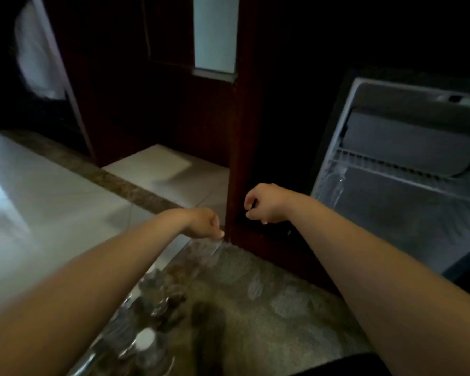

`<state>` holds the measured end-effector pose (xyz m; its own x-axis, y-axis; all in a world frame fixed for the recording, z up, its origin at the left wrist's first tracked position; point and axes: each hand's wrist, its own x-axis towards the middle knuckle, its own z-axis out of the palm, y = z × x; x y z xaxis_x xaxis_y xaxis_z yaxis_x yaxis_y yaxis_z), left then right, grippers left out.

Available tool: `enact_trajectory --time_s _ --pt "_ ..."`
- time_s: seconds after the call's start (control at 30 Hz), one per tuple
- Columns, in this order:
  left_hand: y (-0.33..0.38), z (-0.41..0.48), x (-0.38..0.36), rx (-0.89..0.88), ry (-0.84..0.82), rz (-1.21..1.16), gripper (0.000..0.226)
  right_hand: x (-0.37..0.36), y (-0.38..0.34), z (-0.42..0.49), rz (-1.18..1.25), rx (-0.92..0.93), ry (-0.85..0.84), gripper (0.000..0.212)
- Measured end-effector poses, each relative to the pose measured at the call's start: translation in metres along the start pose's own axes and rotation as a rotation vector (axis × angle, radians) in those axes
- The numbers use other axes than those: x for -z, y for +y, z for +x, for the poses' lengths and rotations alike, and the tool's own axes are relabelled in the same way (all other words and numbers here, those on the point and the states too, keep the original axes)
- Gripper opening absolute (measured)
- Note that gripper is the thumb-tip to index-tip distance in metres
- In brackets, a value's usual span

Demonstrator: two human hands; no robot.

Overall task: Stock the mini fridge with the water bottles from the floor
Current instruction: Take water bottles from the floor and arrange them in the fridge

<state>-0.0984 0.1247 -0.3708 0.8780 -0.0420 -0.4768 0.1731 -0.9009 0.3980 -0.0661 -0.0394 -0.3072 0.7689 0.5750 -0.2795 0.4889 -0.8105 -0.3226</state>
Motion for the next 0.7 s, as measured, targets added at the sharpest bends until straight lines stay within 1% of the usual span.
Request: enact_trajectory --time_s 0.07,0.2,0.33,0.47,0.53,0.63,0.7 --pt "-0.023 -0.011 -0.013 0.013 -0.006 -0.022 0.027 -0.018 -0.013 0.002 0.001 -0.004 -0.020 0.022" --pt "-0.060 -0.032 -0.045 0.060 -0.042 -0.011 0.038 -0.063 -0.033 0.008 0.010 0.024 -0.100 0.022" --pt "-0.091 -0.053 -0.072 0.103 -0.094 -0.022 0.044 -0.107 -0.049 0.015 0.034 0.053 -0.188 0.021" --pt "-0.117 -0.073 -0.097 0.135 -0.169 -0.075 0.051 -0.141 -0.068 0.019 0.036 0.093 -0.233 0.022" --pt "-0.133 -0.081 -0.113 0.150 -0.204 -0.108 0.058 -0.160 -0.079 0.019 0.041 0.125 -0.258 0.024" --pt "-0.149 -0.092 -0.136 0.144 -0.241 -0.135 0.059 -0.184 -0.090 0.013 0.021 0.184 -0.282 0.028" --pt "-0.155 -0.097 -0.148 0.159 -0.270 -0.204 0.063 -0.198 -0.096 0.007 -0.035 0.239 -0.302 0.033"
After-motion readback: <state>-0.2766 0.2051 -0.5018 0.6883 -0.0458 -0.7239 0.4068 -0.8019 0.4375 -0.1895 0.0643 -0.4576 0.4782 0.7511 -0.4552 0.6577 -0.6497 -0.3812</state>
